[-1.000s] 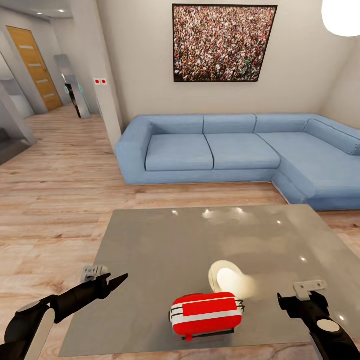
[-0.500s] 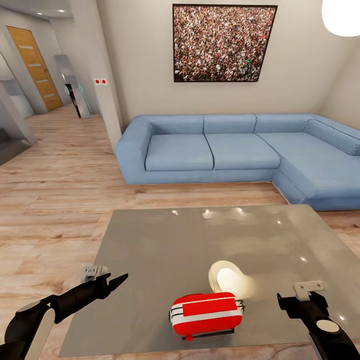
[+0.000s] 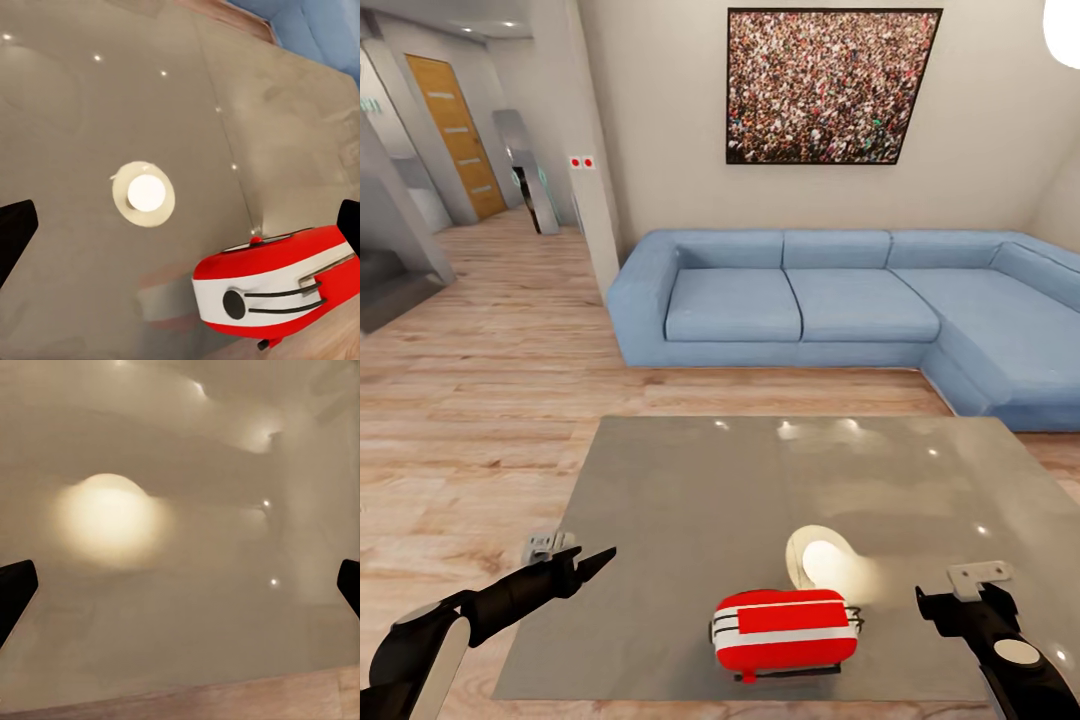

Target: Turn on the radio receiver that's on the table in the living room.

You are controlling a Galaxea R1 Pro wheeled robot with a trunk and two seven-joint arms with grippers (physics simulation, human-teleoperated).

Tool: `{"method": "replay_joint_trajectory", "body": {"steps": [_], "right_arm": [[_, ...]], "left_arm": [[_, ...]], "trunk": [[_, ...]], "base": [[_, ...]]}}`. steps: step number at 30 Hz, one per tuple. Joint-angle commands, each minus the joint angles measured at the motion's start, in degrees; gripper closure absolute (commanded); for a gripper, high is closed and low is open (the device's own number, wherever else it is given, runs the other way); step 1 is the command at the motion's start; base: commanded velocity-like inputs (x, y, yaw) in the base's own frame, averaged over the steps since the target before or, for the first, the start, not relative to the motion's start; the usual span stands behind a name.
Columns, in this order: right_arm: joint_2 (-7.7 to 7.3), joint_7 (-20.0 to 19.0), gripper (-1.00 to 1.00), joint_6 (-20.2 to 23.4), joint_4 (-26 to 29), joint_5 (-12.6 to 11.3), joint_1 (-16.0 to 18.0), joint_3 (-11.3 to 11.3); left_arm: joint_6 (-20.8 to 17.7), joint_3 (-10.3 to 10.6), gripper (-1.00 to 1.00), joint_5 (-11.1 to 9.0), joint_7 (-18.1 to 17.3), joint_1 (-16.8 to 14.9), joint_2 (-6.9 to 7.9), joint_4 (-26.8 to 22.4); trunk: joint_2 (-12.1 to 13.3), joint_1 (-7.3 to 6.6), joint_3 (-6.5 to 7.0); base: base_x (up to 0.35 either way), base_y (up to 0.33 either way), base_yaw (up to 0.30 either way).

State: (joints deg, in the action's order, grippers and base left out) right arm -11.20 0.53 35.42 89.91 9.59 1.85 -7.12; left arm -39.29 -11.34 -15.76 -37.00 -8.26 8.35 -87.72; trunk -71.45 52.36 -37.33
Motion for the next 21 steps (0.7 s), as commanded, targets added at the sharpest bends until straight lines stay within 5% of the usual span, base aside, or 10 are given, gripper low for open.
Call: {"method": "replay_joint_trajectory", "body": {"steps": [1, 21], "right_arm": [[-0.02, 0.0, -1.0, 0.0, 0.0, 0.0, 0.0, 0.0], [-0.02, 0.0, -1.0, 0.0, 0.0, 0.0, 0.0, 0.0]], "left_arm": [[0.0, 0.0, -1.0, 0.0, 0.0, 0.0, 0.0, 0.0], [0.3, 0.0, -1.0, -0.1, 0.0, 0.0, 0.03, 0.0]], "trunk": [[0.0, 0.0, 0.0], [0.0, 0.0, 0.0]], "base": [[0.0, 0.0, 0.039], [0.0, 0.0, 0.006]]}}
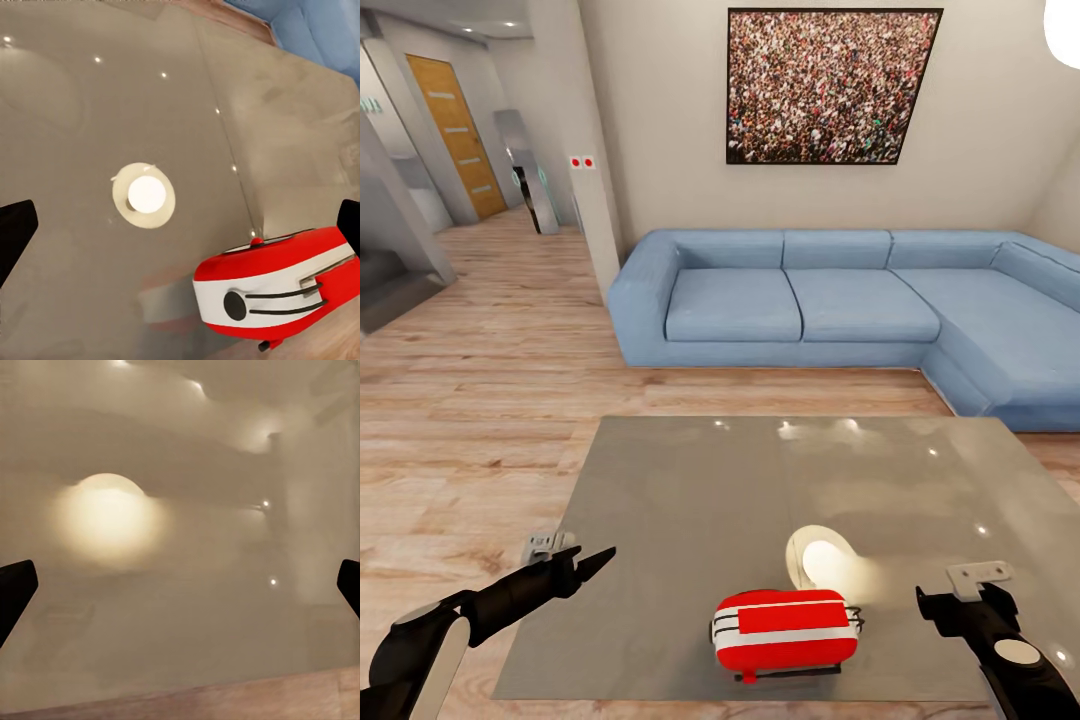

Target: Turn on the radio receiver that's on the table in the living room.

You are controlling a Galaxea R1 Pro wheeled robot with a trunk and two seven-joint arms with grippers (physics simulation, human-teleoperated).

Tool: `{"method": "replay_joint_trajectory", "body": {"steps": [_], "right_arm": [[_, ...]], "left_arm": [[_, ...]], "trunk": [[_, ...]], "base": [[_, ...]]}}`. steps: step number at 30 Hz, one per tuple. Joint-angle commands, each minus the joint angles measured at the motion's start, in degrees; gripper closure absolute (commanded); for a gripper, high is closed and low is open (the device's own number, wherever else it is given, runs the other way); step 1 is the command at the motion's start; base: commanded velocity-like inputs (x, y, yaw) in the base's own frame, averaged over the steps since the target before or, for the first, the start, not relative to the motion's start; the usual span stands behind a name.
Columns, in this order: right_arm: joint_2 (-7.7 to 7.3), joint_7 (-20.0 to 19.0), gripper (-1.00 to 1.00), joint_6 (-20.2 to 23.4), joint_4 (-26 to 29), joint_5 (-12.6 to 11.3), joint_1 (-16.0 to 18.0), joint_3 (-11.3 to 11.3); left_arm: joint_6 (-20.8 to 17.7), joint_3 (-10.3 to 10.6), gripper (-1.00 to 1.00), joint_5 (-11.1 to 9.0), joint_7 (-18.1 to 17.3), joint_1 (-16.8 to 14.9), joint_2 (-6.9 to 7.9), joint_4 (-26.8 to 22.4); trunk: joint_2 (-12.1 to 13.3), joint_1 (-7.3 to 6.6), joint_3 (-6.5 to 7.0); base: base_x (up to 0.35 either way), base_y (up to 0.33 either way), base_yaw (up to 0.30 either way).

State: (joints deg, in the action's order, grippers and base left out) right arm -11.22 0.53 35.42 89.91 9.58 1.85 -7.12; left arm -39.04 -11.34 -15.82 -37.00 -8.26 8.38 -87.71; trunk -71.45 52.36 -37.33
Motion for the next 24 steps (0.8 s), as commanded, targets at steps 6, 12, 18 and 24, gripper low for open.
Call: {"method": "replay_joint_trajectory", "body": {"steps": [6, 12, 18, 24], "right_arm": [[-0.18, 0.1, -1.0, 0.0, 0.0, 0.1, 0.0, 0.0], [-0.34, 0.0, -1.0, 0.1, 0.0, 0.1, 0.0, 0.2], [-0.32, -0.1, -1.0, 0.1, 0.0, 0.1, 0.0, 0.6], [-0.22, -0.1, -1.0, 0.0, 0.0, 0.1, 0.0, 0.7]], "left_arm": [[0.0, 0.0, -1.0, 0.1, 0.0, 0.0, 0.03, 0.0], [0.0, 0.1, -1.0, 0.1, 0.2, 0.0, 0.05, 0.0], [0.0, 0.1, -1.0, 0.1, 0.2, 0.0, 0.05, 0.0], [0.0, 0.1, -1.0, 0.1, 0.2, 0.0, 0.05, 0.0]], "trunk": [[0.0, 0.0, 0.0], [0.0, 0.0, 0.0], [0.0, 0.0, 0.0], [0.0, 0.0, 0.0]], "base": [[0.0, 0.0, 0.0], [0.0, 0.0, 0.0], [0.0, 0.0, 0.0], [0.0, 0.0, 0.0]]}}
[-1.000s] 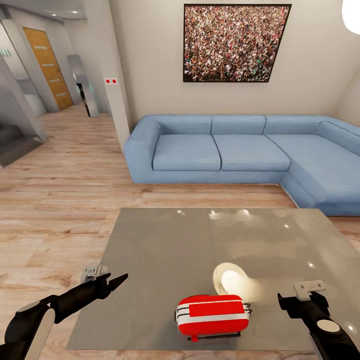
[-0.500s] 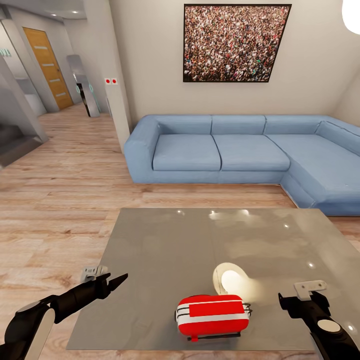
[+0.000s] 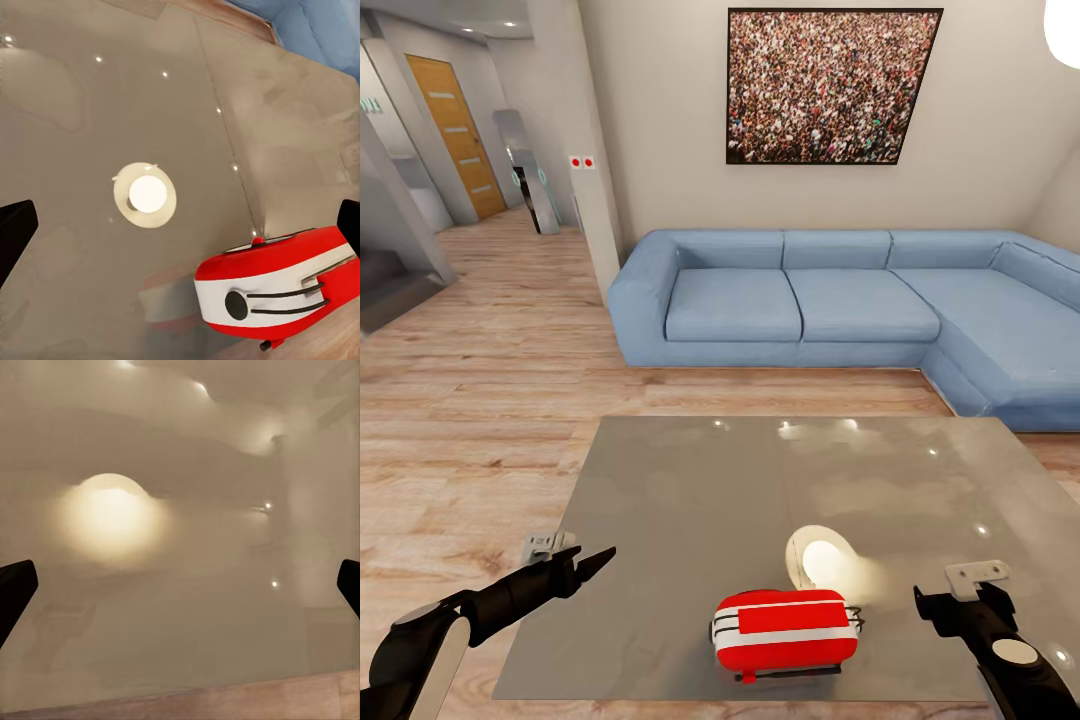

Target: Turn on the radio receiver that's on the table in the living room.

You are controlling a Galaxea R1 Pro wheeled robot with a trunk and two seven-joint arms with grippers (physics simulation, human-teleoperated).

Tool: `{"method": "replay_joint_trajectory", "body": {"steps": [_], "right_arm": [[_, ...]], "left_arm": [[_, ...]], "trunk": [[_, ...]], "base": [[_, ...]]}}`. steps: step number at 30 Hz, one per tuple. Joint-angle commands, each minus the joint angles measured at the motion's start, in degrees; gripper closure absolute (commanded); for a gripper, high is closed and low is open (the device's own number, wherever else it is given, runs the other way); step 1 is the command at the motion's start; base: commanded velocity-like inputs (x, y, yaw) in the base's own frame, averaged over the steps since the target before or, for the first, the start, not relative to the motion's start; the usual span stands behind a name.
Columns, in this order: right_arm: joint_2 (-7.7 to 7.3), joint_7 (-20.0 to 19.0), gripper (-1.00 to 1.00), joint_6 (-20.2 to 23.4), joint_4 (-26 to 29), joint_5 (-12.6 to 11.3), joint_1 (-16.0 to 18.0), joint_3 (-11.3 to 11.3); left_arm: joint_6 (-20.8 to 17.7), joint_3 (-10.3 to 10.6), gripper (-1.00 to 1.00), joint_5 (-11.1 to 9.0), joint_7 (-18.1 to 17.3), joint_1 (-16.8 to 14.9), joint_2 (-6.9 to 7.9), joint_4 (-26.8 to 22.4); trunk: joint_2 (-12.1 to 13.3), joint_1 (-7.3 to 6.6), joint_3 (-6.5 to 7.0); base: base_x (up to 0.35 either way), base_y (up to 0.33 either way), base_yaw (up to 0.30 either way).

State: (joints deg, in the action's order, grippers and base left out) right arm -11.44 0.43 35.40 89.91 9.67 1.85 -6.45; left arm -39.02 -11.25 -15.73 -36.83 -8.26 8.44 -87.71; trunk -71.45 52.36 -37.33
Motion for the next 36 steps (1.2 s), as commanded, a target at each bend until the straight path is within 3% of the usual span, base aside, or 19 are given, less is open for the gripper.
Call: {"method": "replay_joint_trajectory", "body": {"steps": [1, 18, 21, 24, 27, 33, 36], "right_arm": [[-0.03, 0.0, -1.0, 0.0, 0.0, 0.0, 0.0, 0.0], [-0.18, 0.0, -1.0, 0.2, 0.0, 0.1, 0.0, 0.0], [0.06, 0.0, -1.0, 0.2, 0.0, 2.8, 0.0, 0.1], [0.38, 0.1, -1.0, -0.3, 0.0, 7.7, 0.0, 0.1], [0.27, -0.1, -1.0, -0.5, 0.0, 9.9, 0.0, 0.1], [-0.11, -1.7, -1.0, -0.3, 0.0, 11.6, 0.8, 0.7], [-0.24, -5.1, -1.0, 0.1, 0.0, 12.7, 2.4, 2.4]], "left_arm": [[0.0, 0.0, -1.0, 0.0, 0.0, 0.0, 0.0, 0.0], [0.0, 0.0, -1.0, 0.0, 0.0, 0.0, -0.02, 0.0], [0.0, 0.0, -1.0, 0.0, 0.0, 0.0, -0.05, 0.0], [0.0, 0.0, -1.0, 0.0, 0.0, 0.0, -0.06, 0.0], [0.0, 0.0, -1.0, 0.0, -0.1, 0.0, -0.08, 0.0], [0.0, 0.0, -1.0, 0.0, -0.1, 0.0, -0.05, 0.1], [0.0, 0.0, -1.0, 0.0, 0.0, 0.0, -0.07, 0.1]], "trunk": [[0.0, 0.0, 0.0], [0.0, 0.0, 0.0], [0.0, 0.0, 0.0], [0.0, 0.0, 0.0], [0.0, 0.0, 0.0], [0.0, 0.0, 0.0], [0.0, 0.0, 0.0]], "base": [[0.0, 0.0, 0.0], [0.0, 0.0, 0.0], [0.0, 0.0, 0.0], [0.0, 0.0, 0.0], [0.0, 0.0, 0.0], [0.0, 0.0, 0.0], [0.0, 0.0, 0.0]]}}
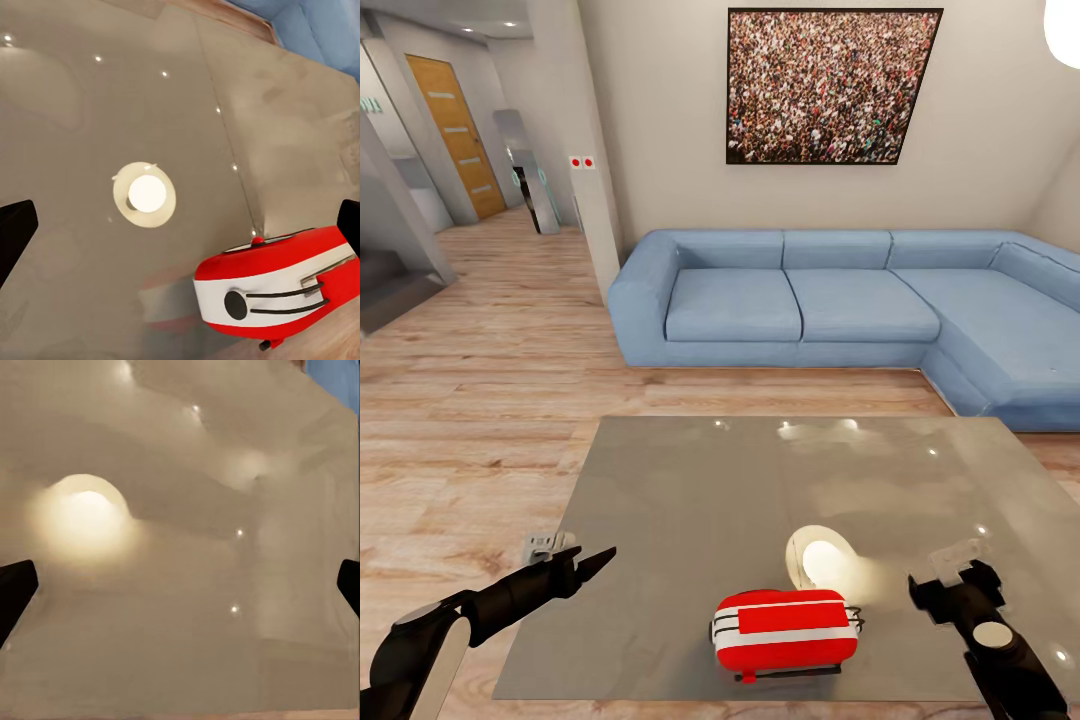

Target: Turn on the radio receiver that's on the table in the living room.

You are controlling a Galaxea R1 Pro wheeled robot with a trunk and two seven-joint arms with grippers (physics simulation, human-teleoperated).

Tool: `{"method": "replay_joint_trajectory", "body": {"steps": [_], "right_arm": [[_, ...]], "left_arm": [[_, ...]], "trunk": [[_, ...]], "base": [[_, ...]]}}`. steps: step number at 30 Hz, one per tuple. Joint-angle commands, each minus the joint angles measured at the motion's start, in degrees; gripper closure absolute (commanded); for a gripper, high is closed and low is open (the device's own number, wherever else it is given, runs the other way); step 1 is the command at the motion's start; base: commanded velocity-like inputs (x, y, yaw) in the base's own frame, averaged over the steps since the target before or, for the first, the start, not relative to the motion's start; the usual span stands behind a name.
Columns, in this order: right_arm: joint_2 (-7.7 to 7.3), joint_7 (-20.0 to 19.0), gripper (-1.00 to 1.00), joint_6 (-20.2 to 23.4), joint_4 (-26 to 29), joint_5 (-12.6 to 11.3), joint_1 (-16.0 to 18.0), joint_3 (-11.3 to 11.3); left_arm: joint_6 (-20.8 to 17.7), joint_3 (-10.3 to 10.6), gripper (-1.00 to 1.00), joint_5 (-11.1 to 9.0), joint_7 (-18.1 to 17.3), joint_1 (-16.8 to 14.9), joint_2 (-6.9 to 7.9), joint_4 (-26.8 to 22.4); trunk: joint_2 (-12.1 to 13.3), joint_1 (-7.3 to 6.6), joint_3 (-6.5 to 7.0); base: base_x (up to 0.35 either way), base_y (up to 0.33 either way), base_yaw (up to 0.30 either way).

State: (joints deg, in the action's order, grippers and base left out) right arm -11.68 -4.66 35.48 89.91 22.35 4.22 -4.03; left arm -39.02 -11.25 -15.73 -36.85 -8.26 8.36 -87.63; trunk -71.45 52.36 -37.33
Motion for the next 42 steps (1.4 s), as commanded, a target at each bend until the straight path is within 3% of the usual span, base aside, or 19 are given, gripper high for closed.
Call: {"method": "replay_joint_trajectory", "body": {"steps": [1, 8, 15, 20, 27, 33, 39, 40, 42], "right_arm": [[-0.04, -2.2, -1.0, 0.5, 0.0, 1.1, 0.9, 0.7], [-0.02, -10.7, -1.0, 2.3, 0.0, 7.4, 2.8, 1.7], [-0.03, -14.9, -1.0, 2.7, 0.1, 9.6, 3.0, 2.4], [-0.08, -19.0, -1.0, 2.7, 0.1, 13.4, 3.1, 5.6], [-0.02, -27.6, -1.0, 2.7, 0.2, 19.3, 4.2, 7.2], [-0.04, -34.9, -1.0, 2.7, 0.2, 21.1, 6.1, 7.4], [-0.02, -37.5, -1.0, 2.6, 0.2, 23.5, 6.6, 7.5], [-0.01, -40.9, -1.0, 2.5, 0.2, 24.3, 7.0, 7.6], [-0.01, -43.6, -1.0, 2.4, 0.2, 24.6, 7.8, 7.6]], "left_arm": [[0.0, 0.0, -1.0, 0.0, 0.0, 0.0, 0.0, 0.0], [0.0, 0.0, -1.0, 0.0, 0.0, 0.0, -0.01, 0.1], [0.0, 0.0, -1.0, 0.0, 0.0, 0.0, 0.06, 0.1], [0.0, 0.1, -1.0, 0.0, 0.0, 0.0, 0.02, 0.1], [0.0, 0.1, -1.0, 0.0, 0.0, 0.0, -0.01, 0.1], [0.0, 0.1, -1.0, 0.0, 0.0, 0.0, 0.0, 0.1], [0.0, 0.1, -1.0, 0.0, 0.0, 0.0, -0.01, 0.1], [0.0, 0.1, -1.0, 0.0, 0.1, 0.0, -0.01, 0.1], [0.0, 0.2, -1.0, 0.0, 0.1, 0.0, -0.01, 0.2]], "trunk": [[0.0, 0.0, 0.0], [0.0, 0.0, 0.0], [0.0, 0.0, 0.0], [0.0, 0.0, 0.0], [0.0, 0.0, 0.0], [0.0, 0.0, 0.0], [0.0, 0.0, 0.0], [0.0, 0.0, 0.0], [0.0, 0.0, 0.0]], "base": [[0.0, 0.0, 0.0], [0.0, 0.0, 0.0], [0.0, 0.0, 0.0], [0.0, 0.0, 0.0], [0.0, 0.0, 0.0], [0.0, 0.0, 0.0], [0.0, 0.0, 0.0], [0.0, 0.0, 0.0], [0.0, 0.0, 0.0]]}}
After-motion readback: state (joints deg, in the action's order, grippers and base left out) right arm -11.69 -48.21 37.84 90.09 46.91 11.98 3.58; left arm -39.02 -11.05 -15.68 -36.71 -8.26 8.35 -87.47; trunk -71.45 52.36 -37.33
